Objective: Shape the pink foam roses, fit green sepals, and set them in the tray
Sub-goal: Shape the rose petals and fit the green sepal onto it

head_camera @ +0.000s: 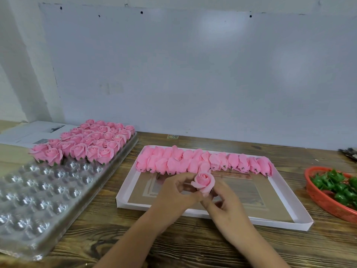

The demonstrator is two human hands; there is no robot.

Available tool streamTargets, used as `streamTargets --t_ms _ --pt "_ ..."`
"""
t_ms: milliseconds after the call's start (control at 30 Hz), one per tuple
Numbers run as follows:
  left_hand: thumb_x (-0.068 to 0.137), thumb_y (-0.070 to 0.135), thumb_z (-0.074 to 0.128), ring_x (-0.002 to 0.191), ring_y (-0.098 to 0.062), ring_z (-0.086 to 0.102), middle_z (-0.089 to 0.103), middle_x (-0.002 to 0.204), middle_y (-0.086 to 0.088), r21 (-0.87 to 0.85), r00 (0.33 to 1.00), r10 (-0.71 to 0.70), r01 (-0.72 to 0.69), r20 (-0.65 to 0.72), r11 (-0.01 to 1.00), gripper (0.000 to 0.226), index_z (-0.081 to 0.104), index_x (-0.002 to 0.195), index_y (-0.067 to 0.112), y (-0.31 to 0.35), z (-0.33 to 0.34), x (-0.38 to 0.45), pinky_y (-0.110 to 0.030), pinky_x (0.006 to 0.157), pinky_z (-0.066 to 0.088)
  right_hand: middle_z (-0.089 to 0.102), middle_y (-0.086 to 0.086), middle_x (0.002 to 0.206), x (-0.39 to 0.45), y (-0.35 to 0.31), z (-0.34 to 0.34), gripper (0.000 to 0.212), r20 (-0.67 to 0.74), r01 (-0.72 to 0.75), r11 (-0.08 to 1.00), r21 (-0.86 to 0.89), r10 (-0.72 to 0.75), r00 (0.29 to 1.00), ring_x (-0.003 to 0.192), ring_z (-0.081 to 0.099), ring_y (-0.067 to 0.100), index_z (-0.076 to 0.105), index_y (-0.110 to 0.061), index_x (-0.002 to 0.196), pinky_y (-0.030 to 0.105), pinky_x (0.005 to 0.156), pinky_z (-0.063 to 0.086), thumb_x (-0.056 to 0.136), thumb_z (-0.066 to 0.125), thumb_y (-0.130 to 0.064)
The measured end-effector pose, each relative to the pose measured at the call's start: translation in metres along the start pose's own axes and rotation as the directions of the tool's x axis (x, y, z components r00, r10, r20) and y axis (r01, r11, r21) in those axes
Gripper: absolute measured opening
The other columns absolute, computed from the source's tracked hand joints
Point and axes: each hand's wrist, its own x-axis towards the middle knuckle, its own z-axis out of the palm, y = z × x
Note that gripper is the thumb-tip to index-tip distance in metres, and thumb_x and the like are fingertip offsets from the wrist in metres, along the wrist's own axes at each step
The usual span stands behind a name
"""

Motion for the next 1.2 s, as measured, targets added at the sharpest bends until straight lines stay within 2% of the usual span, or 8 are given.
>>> streamTargets --t_ms 133,267,500,667,800,967,1100,1200 --pt "0.076 0.027 0.085 0.1 -0.013 0.071 0.076 0.106 0.008 0.016 1.0 0.001 -0.001 -0.009 1.0 0.035 0.075 0.109 0.036 -0.004 -0.002 0.001 -0.036 0.092 0.056 0.063 -0.003 0.1 -0.002 0.003 0.003 0.022 0.041 -0.016 1.0 -0.002 0.016 0.999 0.086 0.057 0.015 0.063 -0.028 0.113 0.026 0.07 0.047 0.094 0.061 -0.016" --pt "0.073 0.03 0.087 0.104 -0.014 0.071 0.076 0.108 0.005 0.044 0.998 -0.008 0.005 0.058 0.999 0.038 0.075 0.11 0.032 -0.006 -0.004 0.001 -0.036 0.094 0.057 0.061 -0.015 0.113 -0.003 0.004 0.004 0.034 0.084 0.001 0.999 -0.042 0.002 0.997 0.101 0.058 0.009 0.055 -0.047 0.123 0.013 0.075 0.045 0.091 0.057 -0.035" --pt "0.072 0.027 0.089 0.099 -0.005 0.071 0.076 0.104 0.014 0.139 0.998 -0.023 0.014 0.064 0.99 0.038 0.075 0.104 0.042 0.001 -0.015 0.002 -0.024 0.087 0.056 0.055 -0.017 0.112 -0.003 0.012 0.003 0.054 0.122 0.018 0.998 -0.066 -0.01 0.992 0.103 0.057 0.01 0.048 -0.048 0.132 0.013 0.072 0.046 0.084 0.057 -0.025" --pt "0.074 0.016 0.085 0.083 -0.005 0.072 0.078 0.093 0.009 0.161 0.988 -0.05 0.074 -0.148 0.984 0.025 0.079 0.091 0.032 0.033 -0.081 0.01 -0.013 0.066 0.055 0.052 -0.02 0.115 -0.003 0.022 0.001 0.07 0.034 -0.013 1.0 0.024 0.012 0.999 0.099 0.057 0.012 0.037 -0.052 0.136 0.018 0.068 0.048 0.081 0.058 -0.015" --pt "0.075 0.027 0.085 0.072 -0.003 0.068 0.075 0.086 0.012 0.239 0.872 -0.031 0.168 -0.488 0.957 0.026 0.074 0.098 0.034 0.04 -0.153 0.013 -0.022 0.064 0.048 0.052 -0.021 0.116 -0.002 0.022 0.001 0.073 0.043 -0.009 1.0 0.01 0.009 0.999 0.101 0.057 0.012 0.035 -0.069 0.129 0.018 0.067 0.049 0.082 0.058 -0.019" --pt "0.076 0.032 0.085 0.085 -0.027 0.067 0.071 0.095 -0.005 0.288 0.683 0.016 0.287 -0.73 0.914 0.036 0.069 0.107 0.021 0.026 -0.249 0.011 -0.044 0.077 0.055 0.051 -0.02 0.118 -0.003 0.023 0.004 0.068 0.043 -0.002 1.0 -0.013 0.003 0.999 0.1 0.057 0.013 0.035 -0.054 0.136 0.015 0.067 0.047 0.085 0.057 -0.014" --pt "0.077 0.027 0.085 0.087 -0.037 0.071 0.072 0.084 -0.011 0.27 0.575 -0.02 0.415 -0.818 0.869 0.02 0.067 0.084 0.02 0.006 -0.297 0.003 -0.056 0.086 0.057 0.051 -0.019 0.117 -0.003 0.025 0.005 0.066 0.047 -0.016 1.0 -0.018 0.016 0.999 0.1 0.057 0.015 0.038 -0.04 0.141 0.016 0.069 0.047 0.086 0.056 -0.008" --pt "0.078 0.017 0.083 0.08 -0.039 0.071 0.072 0.08 -0.022 0.254 0.595 -0.104 0.487 -0.797 0.836 0.017 0.069 0.085 0.013 -0.005 -0.311 -0.003 -0.062 0.086 0.056 0.051 -0.019 0.116 -0.003 0.023 0.005 0.064 0.062 -0.016 1.0 -0.023 0.018 0.998 0.1 0.057 0.014 0.039 -0.042 0.14 0.015 0.069 0.046 0.085 0.052 -0.014"
